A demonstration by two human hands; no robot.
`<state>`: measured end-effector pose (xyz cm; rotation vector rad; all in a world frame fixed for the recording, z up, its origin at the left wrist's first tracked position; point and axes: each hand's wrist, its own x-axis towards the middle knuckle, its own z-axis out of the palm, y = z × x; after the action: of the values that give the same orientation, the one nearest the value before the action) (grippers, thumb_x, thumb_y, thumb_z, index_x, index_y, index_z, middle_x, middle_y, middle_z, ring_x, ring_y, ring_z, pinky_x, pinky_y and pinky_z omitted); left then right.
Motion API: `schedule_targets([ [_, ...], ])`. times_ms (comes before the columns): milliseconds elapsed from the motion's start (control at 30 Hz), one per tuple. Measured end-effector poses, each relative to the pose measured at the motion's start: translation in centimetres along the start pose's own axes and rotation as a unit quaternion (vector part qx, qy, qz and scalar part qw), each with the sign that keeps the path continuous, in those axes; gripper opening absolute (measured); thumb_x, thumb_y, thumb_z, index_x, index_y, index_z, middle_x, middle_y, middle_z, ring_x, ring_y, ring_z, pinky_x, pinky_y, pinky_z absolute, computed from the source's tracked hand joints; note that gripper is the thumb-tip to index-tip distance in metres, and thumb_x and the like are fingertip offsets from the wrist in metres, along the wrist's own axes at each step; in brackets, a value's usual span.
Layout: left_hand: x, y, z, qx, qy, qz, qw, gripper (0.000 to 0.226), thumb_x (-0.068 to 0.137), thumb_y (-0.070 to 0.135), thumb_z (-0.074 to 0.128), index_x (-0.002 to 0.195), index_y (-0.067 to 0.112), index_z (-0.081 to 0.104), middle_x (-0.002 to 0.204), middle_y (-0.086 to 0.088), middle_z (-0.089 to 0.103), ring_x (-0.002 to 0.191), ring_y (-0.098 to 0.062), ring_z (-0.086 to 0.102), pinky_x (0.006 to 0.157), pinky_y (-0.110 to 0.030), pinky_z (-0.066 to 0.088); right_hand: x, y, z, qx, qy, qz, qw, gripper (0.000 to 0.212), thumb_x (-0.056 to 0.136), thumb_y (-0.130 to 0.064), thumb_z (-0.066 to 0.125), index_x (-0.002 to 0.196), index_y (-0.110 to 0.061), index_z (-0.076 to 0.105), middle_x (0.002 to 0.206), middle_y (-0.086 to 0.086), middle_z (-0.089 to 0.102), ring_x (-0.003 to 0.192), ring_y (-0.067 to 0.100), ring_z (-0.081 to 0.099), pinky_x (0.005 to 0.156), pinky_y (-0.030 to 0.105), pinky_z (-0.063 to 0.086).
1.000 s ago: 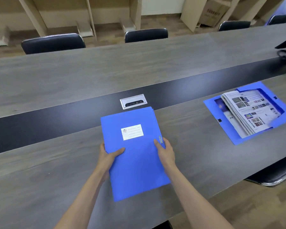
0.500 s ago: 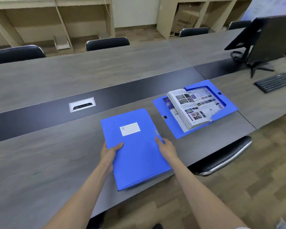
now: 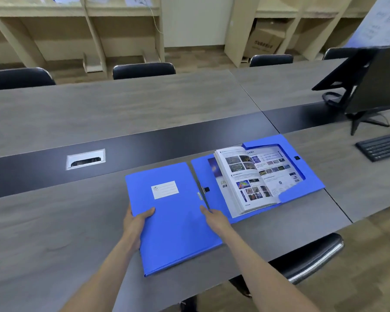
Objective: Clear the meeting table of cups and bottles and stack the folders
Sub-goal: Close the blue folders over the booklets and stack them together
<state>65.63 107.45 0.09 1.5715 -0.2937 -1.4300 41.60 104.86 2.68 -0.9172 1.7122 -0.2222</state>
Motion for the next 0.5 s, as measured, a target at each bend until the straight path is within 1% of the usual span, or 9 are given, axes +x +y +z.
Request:
schedule_targets([
  [33,1.8,-0.1,0.6,0.000,0.010,0.003,1.000,0.059,0.078,0.011,0.081,0.131,0.027,0.059,0.119,-0.001,0.074,0.098,-0.030,0.075,0.071,-0.043,0.062,2.1,-0.5,-0.3,0.010,-0.007,0.007,1.000,0.038,0.097,-0.060,0.045,0.075,-0.029,0.044,0.086,-0.004,0.049,0.074,0.012,0.050,0.064,0.024,0.033],
  [67,2.9,0.0,1.0,0.003,0.021,0.011,1.000,0.059,0.078,0.011,0.081,0.130,0.028,0.059,0.118,0.000,0.074,0.098,-0.030,0.074,0.072,-0.043,0.062,2.8,-1.1,-0.3,0.011,-0.006,0.010,1.000,0.044,0.098,-0.058,0.046,0.072,-0.023,0.044,0.078,0.000,0.047,0.067,0.013,0.049,0.060,0.023,0.030],
  [100,4.1,-0.1,1.3,0.015,0.037,0.019,0.999,0.058,0.078,0.012,0.080,0.130,0.028,0.060,0.118,0.001,0.074,0.098,-0.029,0.074,0.074,-0.043,0.061,3.8,-1.5,-0.5,0.018,-0.023,0.018,0.999,0.048,0.098,-0.056,0.047,0.080,-0.012,0.055,0.081,0.011,0.054,0.073,0.020,0.059,0.061,0.023,0.031],
  [167,6.2,-0.2,2.0,0.050,0.068,0.037,0.996,0.057,0.078,0.012,0.079,0.130,0.027,0.059,0.118,0.002,0.073,0.100,-0.027,0.072,0.081,-0.046,0.060,5.6,-2.4,-0.7,0.013,-0.050,0.013,0.999,0.056,0.099,-0.055,0.047,0.109,-0.002,0.063,0.109,0.021,0.063,0.102,0.028,0.066,0.070,0.027,0.039],
  [233,7.7,0.0,2.3,0.099,0.094,0.033,0.990,0.059,0.076,0.014,0.079,0.131,0.021,0.057,0.122,-0.001,0.070,0.106,-0.029,0.070,0.088,-0.047,0.057,6.1,-3.2,-1.0,-0.006,-0.080,0.016,0.997,0.055,0.100,-0.054,0.044,0.126,-0.007,0.059,0.130,0.012,0.062,0.120,0.026,0.061,0.092,0.033,0.049],
  [267,8.2,0.2,2.6,0.129,0.118,0.023,0.984,0.063,0.073,0.019,0.079,0.132,0.018,0.056,0.125,-0.003,0.068,0.110,-0.031,0.067,0.091,-0.047,0.055,6.2,-3.6,-1.2,-0.022,-0.090,0.015,0.996,0.060,0.102,-0.053,0.042,0.138,-0.007,0.053,0.141,0.010,0.057,0.129,0.027,0.056,0.103,0.037,0.045],
  [333,8.7,0.3,3.8,0.240,0.191,0.020,0.952,0.075,0.069,0.026,0.078,0.137,0.012,0.052,0.132,-0.014,0.060,0.120,-0.037,0.058,0.098,-0.049,0.050,6.7,-4.3,-1.9,-0.059,-0.093,-0.018,0.994,0.058,0.104,-0.050,0.039,0.145,-0.011,0.047,0.137,0.010,0.060,0.122,0.025,0.059,0.096,0.034,0.047],
  [433,6.8,0.1,8.9,0.347,0.269,0.145,0.887,0.065,0.083,0.016,0.075,0.141,0.004,0.048,0.133,-0.020,0.051,0.125,-0.037,0.047,0.096,-0.047,0.045,8.3,-4.9,-4.5,-0.092,0.020,-0.159,0.983,0.035,0.104,-0.035,0.046,0.118,-0.009,0.065,0.101,0.005,0.066,0.096,0.024,0.063,0.071,0.026,0.040],
  [500,5.0,-0.5,13.7,0.343,0.216,0.234,0.883,0.041,0.089,0.013,0.068,0.129,0.011,0.057,0.124,-0.010,0.057,0.115,-0.027,0.053,0.086,-0.039,0.047,9.7,-5.2,-7.5,-0.102,0.127,-0.217,0.962,0.023,0.102,-0.024,0.049,0.095,-0.012,0.067,0.086,0.001,0.062,0.083,0.024,0.060,0.065,0.027,0.039],
])
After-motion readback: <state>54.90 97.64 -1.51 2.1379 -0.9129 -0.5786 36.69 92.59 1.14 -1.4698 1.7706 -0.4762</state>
